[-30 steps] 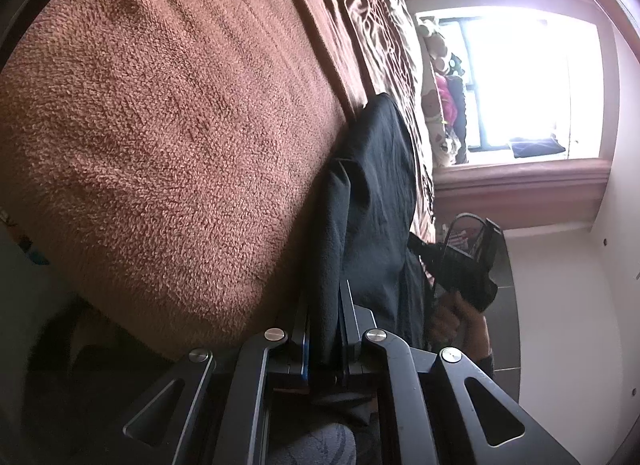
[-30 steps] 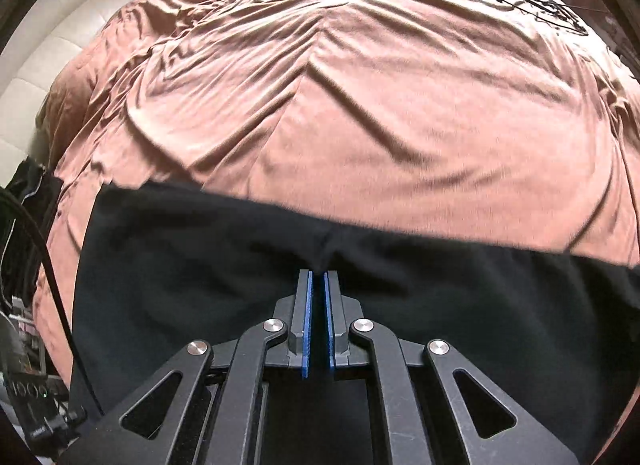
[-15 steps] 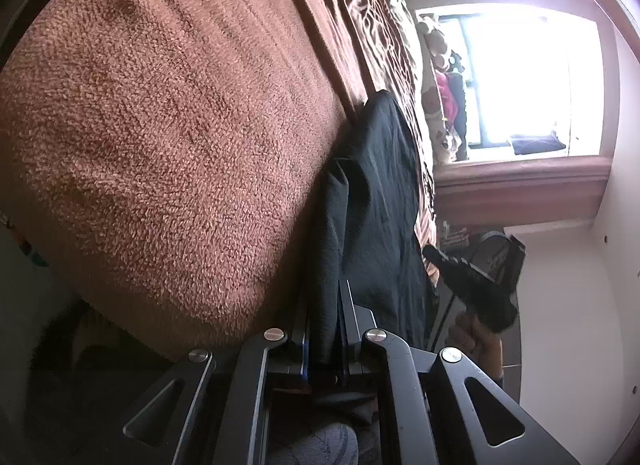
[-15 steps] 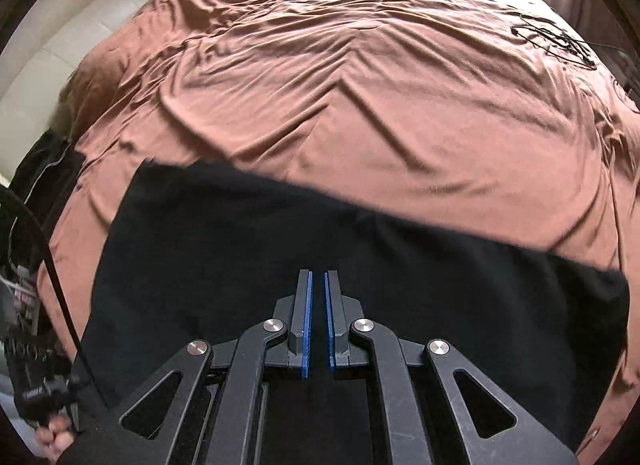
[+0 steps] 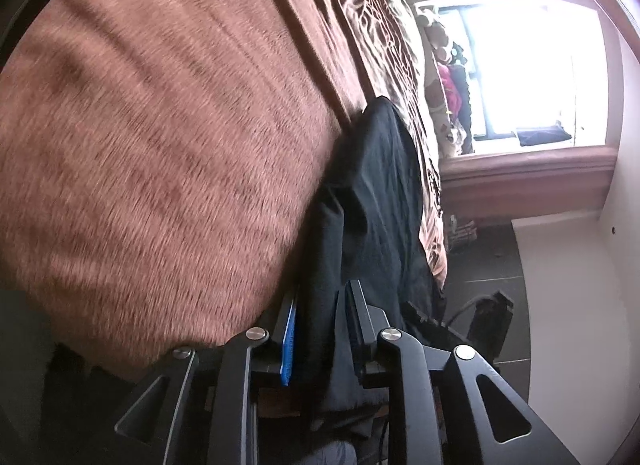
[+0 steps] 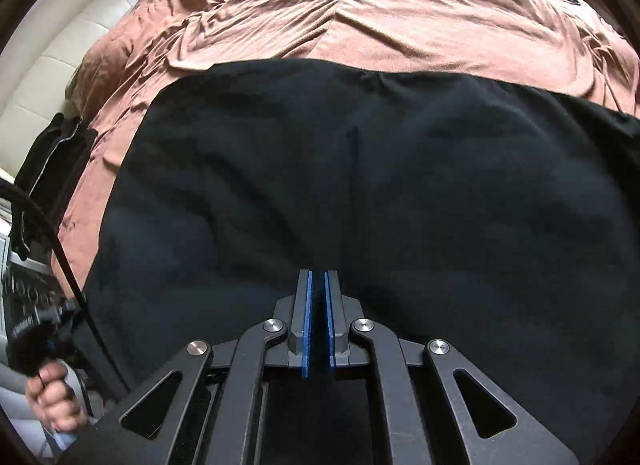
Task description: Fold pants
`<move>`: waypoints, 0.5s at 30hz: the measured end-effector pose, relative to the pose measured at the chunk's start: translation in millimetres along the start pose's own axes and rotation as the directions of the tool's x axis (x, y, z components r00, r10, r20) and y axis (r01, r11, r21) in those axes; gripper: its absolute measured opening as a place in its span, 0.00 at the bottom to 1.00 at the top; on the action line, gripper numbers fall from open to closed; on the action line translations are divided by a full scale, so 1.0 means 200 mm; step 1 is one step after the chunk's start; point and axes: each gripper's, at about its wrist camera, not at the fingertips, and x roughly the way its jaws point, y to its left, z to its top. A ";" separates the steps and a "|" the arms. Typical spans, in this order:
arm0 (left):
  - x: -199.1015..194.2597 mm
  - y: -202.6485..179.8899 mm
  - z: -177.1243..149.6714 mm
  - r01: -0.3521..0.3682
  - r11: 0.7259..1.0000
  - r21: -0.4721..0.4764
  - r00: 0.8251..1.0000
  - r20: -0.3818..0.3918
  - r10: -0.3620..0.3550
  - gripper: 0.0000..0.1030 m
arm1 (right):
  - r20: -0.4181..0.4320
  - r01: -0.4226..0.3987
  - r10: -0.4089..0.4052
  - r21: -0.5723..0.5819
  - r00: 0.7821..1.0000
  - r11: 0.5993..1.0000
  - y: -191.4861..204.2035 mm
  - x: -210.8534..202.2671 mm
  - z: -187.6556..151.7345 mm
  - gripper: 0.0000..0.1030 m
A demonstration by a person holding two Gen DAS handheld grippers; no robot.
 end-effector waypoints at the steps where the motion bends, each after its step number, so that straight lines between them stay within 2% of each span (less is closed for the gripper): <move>1: 0.01 0.00 0.01 0.000 1.000 0.003 1.000 -0.003 0.000 0.22 | 0.003 -0.002 0.002 0.003 1.000 1.000 -0.01 -0.01 -0.01 0.03; 7: 0.09 -0.03 0.10 0.009 1.000 0.024 1.000 -0.023 -0.008 0.22 | 0.016 -0.020 0.020 0.020 1.000 1.000 -0.02 -0.03 -0.07 0.03; 15: 0.23 -0.10 0.19 -0.033 0.996 0.079 0.996 -0.086 0.039 0.21 | 0.043 -0.050 0.048 0.052 0.998 0.997 -0.05 -0.04 -0.12 0.03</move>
